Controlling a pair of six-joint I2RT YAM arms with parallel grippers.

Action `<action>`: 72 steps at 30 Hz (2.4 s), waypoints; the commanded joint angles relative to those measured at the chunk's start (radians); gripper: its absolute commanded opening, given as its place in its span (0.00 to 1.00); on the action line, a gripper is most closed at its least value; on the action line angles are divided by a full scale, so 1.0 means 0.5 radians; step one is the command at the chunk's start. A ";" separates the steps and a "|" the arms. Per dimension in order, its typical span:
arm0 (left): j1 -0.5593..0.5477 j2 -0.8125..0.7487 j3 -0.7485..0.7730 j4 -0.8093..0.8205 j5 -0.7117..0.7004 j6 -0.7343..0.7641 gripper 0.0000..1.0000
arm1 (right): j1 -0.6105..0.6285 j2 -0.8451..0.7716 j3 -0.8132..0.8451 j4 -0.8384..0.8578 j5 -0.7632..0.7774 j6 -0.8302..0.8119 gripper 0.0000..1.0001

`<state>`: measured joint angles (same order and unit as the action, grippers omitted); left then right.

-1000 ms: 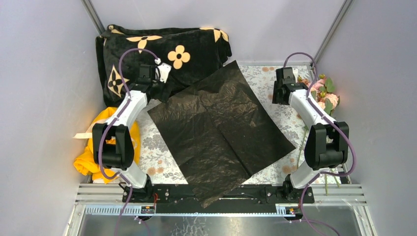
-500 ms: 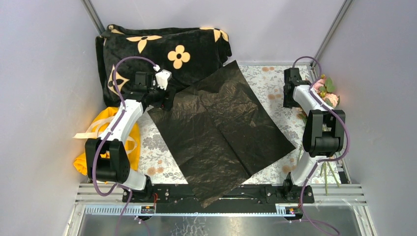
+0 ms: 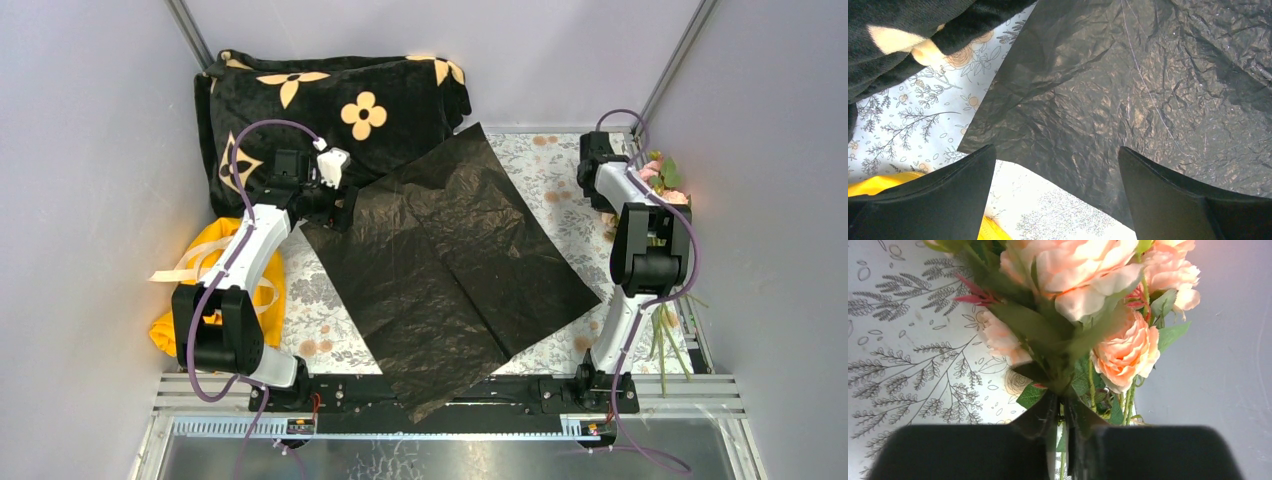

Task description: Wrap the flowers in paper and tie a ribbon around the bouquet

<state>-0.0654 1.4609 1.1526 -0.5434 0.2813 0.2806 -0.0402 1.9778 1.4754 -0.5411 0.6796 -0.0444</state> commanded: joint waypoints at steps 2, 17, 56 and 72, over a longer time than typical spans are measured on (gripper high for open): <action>0.011 -0.055 -0.014 -0.037 0.043 0.024 0.99 | -0.002 -0.093 0.137 -0.055 0.077 -0.030 0.00; 0.014 -0.137 -0.031 -0.039 0.090 0.085 0.99 | 0.001 -1.163 0.247 0.268 -0.098 -0.104 0.00; -0.437 0.014 0.869 0.008 0.621 0.104 0.98 | 0.516 -1.431 0.008 0.559 -2.835 0.370 0.00; -0.957 0.104 0.545 -0.302 0.806 0.823 0.99 | 0.649 -1.336 -0.371 0.787 -3.322 0.301 0.00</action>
<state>-0.4892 1.4918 1.4593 -0.7494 0.6353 0.6765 0.2653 1.3025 1.2774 -0.2180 -0.8909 0.1158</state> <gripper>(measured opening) 0.987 0.019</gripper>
